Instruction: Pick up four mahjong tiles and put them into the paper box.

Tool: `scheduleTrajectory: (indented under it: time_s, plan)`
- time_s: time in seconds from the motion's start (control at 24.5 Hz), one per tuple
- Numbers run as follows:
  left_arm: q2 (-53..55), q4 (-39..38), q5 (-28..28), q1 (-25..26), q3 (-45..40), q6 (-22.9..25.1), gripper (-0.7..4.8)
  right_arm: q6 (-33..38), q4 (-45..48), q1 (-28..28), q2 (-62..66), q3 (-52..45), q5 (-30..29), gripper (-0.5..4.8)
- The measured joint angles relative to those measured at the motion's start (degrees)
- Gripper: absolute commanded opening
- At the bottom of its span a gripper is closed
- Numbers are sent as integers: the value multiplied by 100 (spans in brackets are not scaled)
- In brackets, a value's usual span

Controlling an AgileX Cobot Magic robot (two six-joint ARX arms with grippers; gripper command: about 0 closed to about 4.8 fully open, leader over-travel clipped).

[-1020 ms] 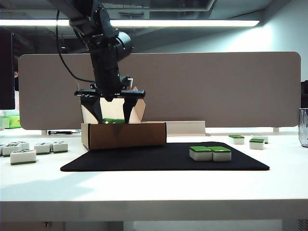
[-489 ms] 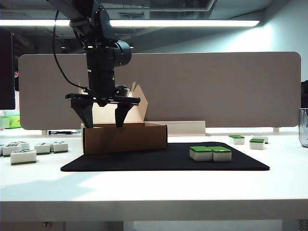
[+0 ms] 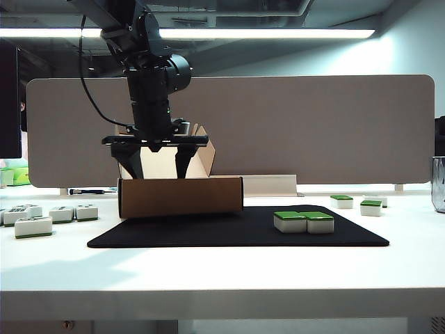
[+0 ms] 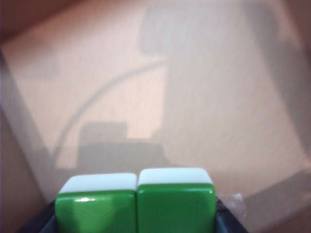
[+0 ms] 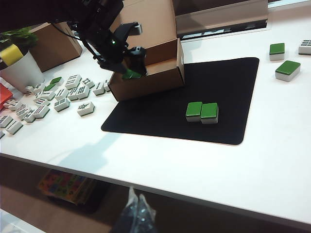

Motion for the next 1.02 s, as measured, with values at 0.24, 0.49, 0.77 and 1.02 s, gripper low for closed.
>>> scheduleTrajectory:
  time_s: [0.24,0.49,0.77,1.02]
  plan:
    - [22,387,2,0,4,-4,335,0,0,0,0,0,0,-1]
    - [199,466,2,0,7,-20,336,0,4,0,0,-15,0,-1]
    - [341,424,17,2,2,-20,365,0,-2,0,0,-96,2,-1]
    - [345,426,105,0,2,-20,404,0,-2,0,0,-96,2,-1]
